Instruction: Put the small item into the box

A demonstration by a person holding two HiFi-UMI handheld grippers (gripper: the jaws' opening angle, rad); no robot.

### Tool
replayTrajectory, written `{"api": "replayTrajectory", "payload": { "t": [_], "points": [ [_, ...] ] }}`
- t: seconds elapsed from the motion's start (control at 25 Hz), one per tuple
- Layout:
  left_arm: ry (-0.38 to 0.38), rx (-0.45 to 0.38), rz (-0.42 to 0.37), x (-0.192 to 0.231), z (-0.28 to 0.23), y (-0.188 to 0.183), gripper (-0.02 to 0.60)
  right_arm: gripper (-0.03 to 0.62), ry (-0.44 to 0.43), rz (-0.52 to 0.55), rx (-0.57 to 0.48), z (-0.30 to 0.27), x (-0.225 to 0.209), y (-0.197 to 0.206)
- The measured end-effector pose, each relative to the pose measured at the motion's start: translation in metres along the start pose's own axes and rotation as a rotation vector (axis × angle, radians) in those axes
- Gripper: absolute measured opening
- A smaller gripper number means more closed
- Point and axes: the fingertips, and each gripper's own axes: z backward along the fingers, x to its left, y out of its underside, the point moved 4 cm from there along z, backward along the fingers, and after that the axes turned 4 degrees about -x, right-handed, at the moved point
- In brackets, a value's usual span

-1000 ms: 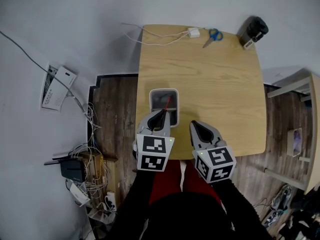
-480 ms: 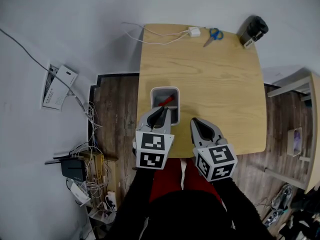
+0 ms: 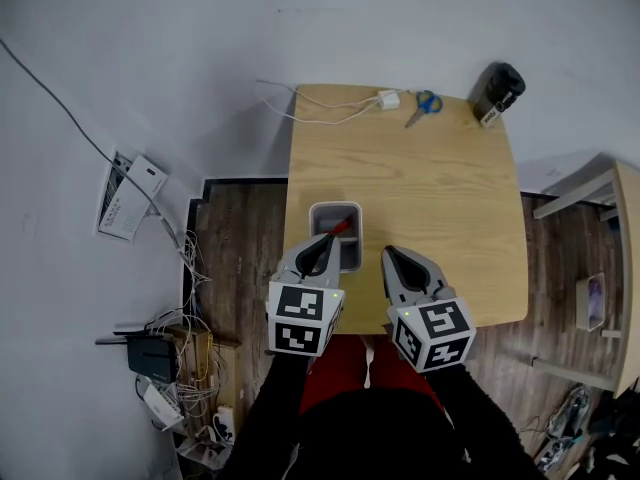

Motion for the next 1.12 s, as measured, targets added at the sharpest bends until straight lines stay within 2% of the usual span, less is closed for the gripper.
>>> {"api": "replayTrajectory", "payload": {
  "t": [0.44,1.12],
  "points": [
    [0.019,-0.086,0.004,0.005,0.022,-0.025,0.003,0.008,-0.029,0.043,-0.089,0.006,0.011,-0.037],
    [-0.046,-0.272,-0.023,0.017,0.083,-0.063,0.003,0.008,-0.050,0.088,-0.222,0.037,0.023,-0.076]
  ]
}}
